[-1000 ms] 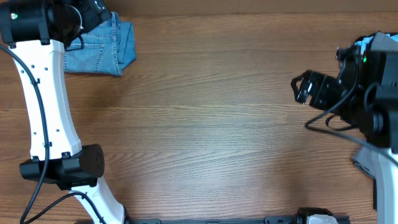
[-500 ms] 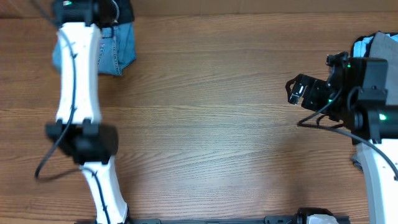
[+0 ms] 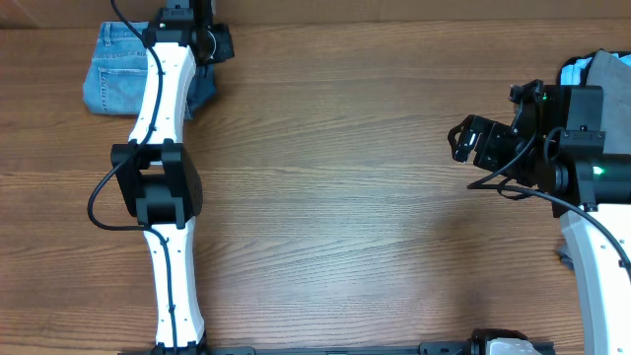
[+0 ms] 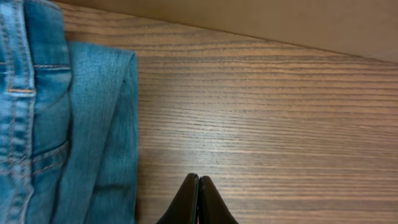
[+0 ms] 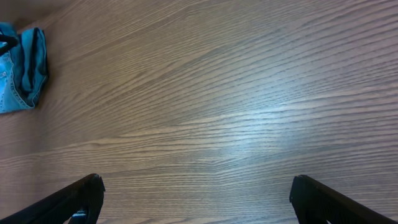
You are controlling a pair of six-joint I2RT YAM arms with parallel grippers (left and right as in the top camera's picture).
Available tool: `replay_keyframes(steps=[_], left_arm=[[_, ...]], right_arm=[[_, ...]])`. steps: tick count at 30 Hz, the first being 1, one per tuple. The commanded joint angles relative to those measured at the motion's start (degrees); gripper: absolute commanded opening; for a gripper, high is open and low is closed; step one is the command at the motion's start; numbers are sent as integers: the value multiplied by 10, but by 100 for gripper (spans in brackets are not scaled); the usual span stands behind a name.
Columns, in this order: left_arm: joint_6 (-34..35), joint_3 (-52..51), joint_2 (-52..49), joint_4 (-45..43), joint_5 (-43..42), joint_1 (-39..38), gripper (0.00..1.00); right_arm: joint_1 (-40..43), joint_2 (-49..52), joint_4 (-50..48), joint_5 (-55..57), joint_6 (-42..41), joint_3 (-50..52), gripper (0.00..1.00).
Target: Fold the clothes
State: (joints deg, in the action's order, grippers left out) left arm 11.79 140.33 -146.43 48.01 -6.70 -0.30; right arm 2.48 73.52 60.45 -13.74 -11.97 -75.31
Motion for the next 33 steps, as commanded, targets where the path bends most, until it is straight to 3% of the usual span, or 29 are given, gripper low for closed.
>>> replay_keyframes(steps=[1,13,33], left_arm=[[-8,9,-42,-7,-3,2,4],[-8,9,-84,-27,0,-1,4],[19,5,-90,-29,103,13,4]], right_arm=[[-2,-2,-4,-5,0,5,100],[-2,-2,-4,-5,0,5,100],[-2,-2,3,-5,0,5,100]])
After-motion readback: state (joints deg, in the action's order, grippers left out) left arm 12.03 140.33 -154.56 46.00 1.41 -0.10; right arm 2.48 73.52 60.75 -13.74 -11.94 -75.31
